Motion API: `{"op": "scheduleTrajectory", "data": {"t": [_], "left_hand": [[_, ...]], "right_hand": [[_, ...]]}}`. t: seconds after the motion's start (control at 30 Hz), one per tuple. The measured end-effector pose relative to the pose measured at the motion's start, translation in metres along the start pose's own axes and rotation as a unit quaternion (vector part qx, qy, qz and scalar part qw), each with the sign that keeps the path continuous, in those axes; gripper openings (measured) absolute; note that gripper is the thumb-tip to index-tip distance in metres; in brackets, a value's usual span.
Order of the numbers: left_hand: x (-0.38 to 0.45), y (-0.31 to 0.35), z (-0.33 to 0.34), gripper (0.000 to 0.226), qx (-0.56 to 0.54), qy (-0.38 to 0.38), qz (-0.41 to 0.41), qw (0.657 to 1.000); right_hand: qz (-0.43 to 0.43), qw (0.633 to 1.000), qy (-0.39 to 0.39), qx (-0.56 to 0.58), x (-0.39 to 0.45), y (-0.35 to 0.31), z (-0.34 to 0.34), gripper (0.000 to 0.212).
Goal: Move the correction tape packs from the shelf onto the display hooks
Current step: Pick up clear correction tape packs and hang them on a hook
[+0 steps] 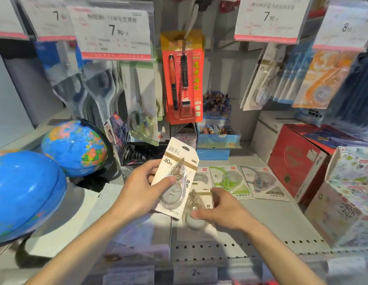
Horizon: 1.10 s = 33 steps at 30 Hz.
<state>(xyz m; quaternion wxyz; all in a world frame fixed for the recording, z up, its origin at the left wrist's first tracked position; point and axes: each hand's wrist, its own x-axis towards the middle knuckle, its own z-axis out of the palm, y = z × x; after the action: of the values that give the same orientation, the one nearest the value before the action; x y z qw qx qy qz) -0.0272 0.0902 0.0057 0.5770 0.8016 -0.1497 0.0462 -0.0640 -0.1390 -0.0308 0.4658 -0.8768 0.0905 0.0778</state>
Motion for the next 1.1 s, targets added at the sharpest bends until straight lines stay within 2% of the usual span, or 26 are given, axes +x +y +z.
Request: {"op": "scheduleTrajectory", "data": {"t": [0.1, 0.2, 0.33, 0.5, 0.63, 0.87, 1.1], "left_hand": [[0.0, 0.001, 0.001, 0.035, -0.02, 0.005, -0.006, 1.0], [0.0, 0.004, 0.007, 0.034, -0.04, -0.001, -0.008, 0.999], [-0.001, 0.015, 0.021, 0.036, -0.071, -0.019, -0.007, 0.997], [0.002, 0.045, 0.043, 0.037, -0.089, 0.001, 0.034, 0.995], [0.0, 0.077, 0.069, 0.038, -0.107, 0.039, 0.07, 0.991], [-0.003, 0.141, 0.125, 0.036, -0.113, 0.116, 0.115, 0.98], [-0.005, 0.186, 0.165, 0.044, -0.05, 0.171, 0.13, 0.976]], "right_hand": [[0.023, 0.998, 0.012, 0.056, -0.004, 0.002, -0.007, 0.091], [0.036, 0.991, 0.017, 0.128, -0.008, 0.007, -0.018, 0.079], [-0.002, 0.981, 0.04, 0.191, -0.018, 0.011, -0.038, 0.067], [-0.077, 0.976, 0.125, 0.163, -0.04, 0.002, -0.087, 0.049], [-0.163, 0.96, 0.155, 0.169, -0.052, 0.002, -0.136, 0.045], [-0.275, 0.943, 0.155, 0.104, -0.068, 0.013, -0.226, 0.047], [-0.344, 0.924, 0.146, 0.083, -0.077, 0.022, -0.301, 0.045]]}}
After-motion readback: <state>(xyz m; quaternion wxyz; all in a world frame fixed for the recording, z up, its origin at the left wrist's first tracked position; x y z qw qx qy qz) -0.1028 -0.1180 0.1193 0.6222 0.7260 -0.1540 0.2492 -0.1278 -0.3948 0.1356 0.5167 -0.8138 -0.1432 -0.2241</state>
